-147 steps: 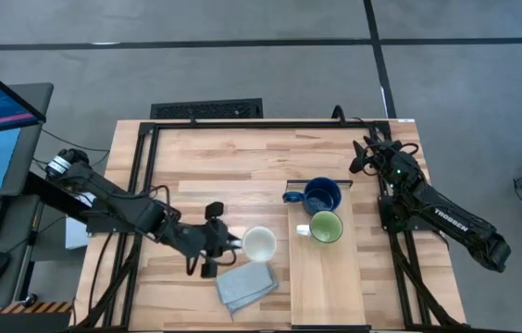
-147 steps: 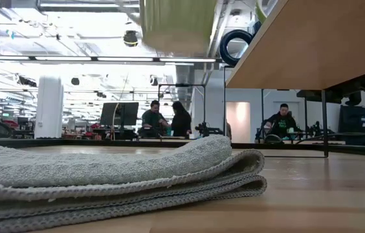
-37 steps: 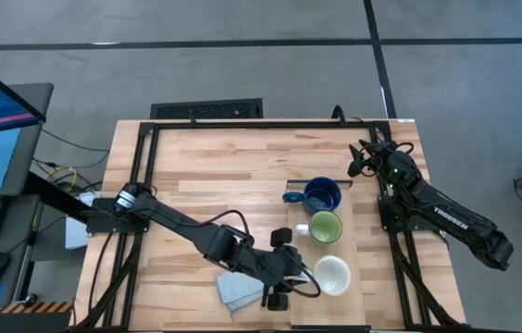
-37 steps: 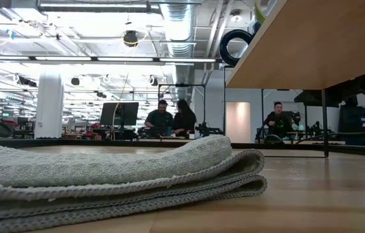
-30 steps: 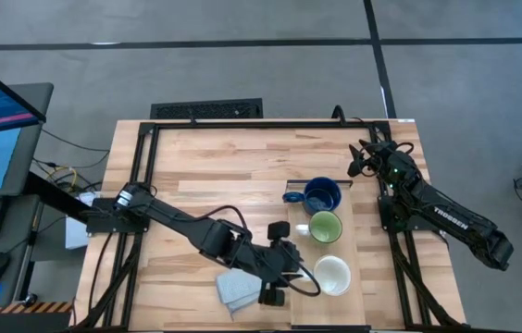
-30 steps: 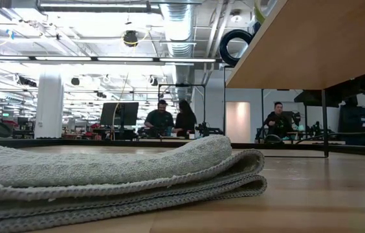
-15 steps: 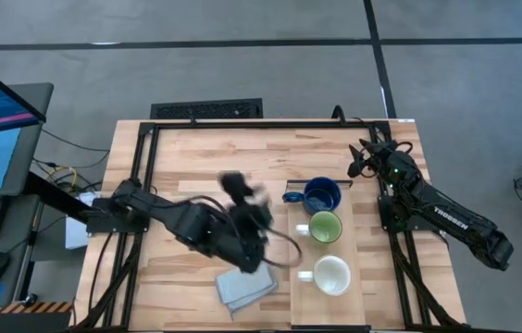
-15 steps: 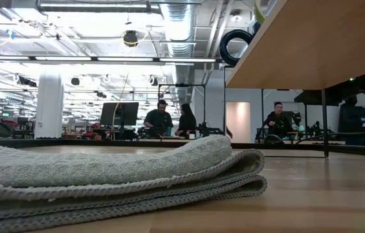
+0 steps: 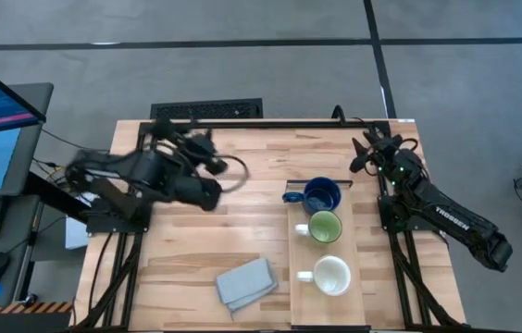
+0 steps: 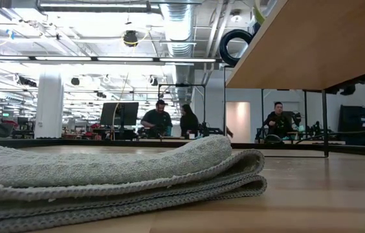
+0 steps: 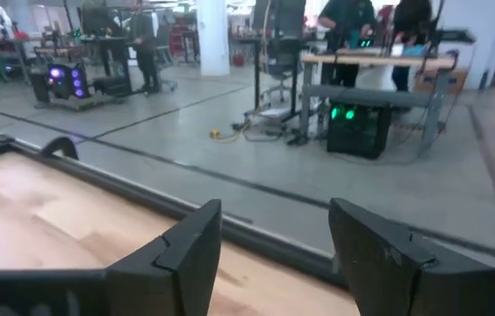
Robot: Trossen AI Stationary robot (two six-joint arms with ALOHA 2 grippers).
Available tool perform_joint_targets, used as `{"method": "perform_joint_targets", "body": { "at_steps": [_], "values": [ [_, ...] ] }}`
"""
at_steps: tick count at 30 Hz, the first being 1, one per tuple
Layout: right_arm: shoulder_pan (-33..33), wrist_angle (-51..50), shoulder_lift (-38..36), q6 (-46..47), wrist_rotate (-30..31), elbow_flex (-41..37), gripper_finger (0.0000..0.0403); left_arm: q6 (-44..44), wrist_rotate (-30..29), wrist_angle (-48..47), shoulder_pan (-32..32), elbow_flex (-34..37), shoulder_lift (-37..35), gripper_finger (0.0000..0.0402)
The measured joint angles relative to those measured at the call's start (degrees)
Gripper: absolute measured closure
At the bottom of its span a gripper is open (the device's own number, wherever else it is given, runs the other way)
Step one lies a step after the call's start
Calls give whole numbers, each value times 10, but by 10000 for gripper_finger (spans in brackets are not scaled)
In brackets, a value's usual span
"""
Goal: Stack small to large cups/mugs on shelf
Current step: Return to Home Position
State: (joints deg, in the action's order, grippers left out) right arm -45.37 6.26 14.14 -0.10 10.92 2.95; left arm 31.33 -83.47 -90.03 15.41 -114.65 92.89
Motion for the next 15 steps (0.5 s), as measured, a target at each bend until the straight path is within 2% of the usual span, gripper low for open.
{"method": "perform_joint_targets", "body": {
  "at_steps": [9,15],
  "values": [
    [-26,44,0,-30,12,2,168,206,-29,6,-92,327,-223,248],
    [-67,91,0,-39,11,3,168,266,-55,97,-114,514,-317,248]
  ]
}}
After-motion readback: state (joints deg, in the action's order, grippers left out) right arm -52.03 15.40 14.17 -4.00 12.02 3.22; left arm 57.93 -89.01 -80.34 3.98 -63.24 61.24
